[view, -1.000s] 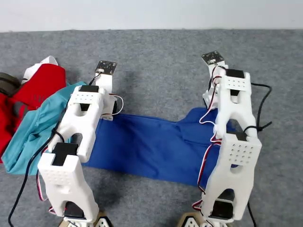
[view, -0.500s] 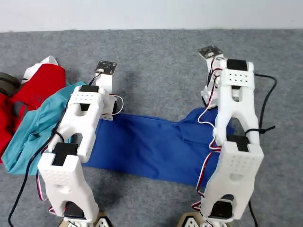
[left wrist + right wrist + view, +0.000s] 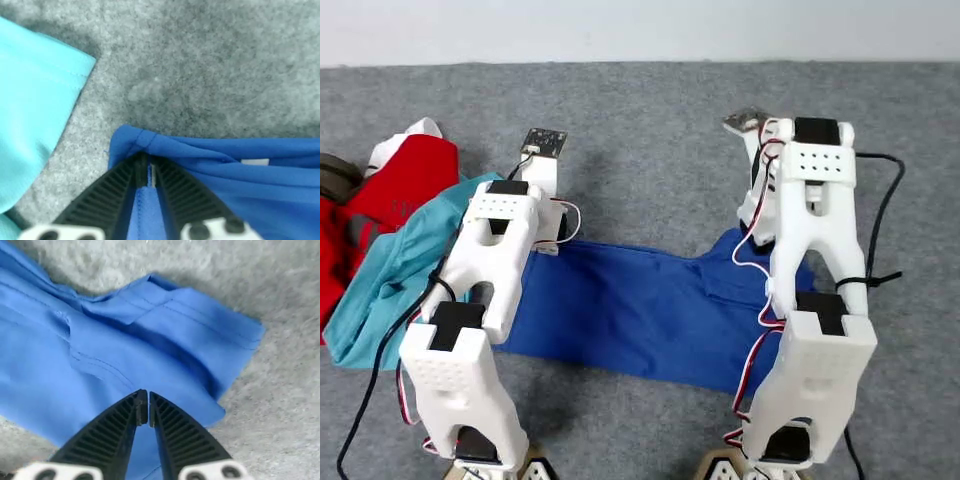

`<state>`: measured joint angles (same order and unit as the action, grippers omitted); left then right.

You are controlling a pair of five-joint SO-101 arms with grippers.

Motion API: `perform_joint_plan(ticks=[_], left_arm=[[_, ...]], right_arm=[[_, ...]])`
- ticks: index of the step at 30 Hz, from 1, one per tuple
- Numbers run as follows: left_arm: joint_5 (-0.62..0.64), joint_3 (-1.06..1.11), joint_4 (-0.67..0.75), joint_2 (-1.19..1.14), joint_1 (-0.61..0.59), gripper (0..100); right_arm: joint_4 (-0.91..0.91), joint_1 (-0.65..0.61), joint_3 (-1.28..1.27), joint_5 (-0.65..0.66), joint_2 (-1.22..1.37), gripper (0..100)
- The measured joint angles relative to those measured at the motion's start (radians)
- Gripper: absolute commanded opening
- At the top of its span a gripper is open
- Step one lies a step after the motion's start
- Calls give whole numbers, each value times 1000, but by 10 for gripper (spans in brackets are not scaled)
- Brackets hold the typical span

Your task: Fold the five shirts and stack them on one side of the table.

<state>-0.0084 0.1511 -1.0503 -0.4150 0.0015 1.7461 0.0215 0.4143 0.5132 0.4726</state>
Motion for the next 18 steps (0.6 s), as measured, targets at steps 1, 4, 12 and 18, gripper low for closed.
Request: perform_joint_plan(ticks=[1,4,12,18], left_arm=[[0,0,0,0,0,18],[0,0,0,0,0,18],[0,0,0,0,0,18],[0,0,0,0,0,18]], right_arm=[[0,-2,-25,0,0,15],[-69,-2,-75,-11,0,72],[-293,41,-83,-120,0,282],[-359,40,-83,-72,28,200]])
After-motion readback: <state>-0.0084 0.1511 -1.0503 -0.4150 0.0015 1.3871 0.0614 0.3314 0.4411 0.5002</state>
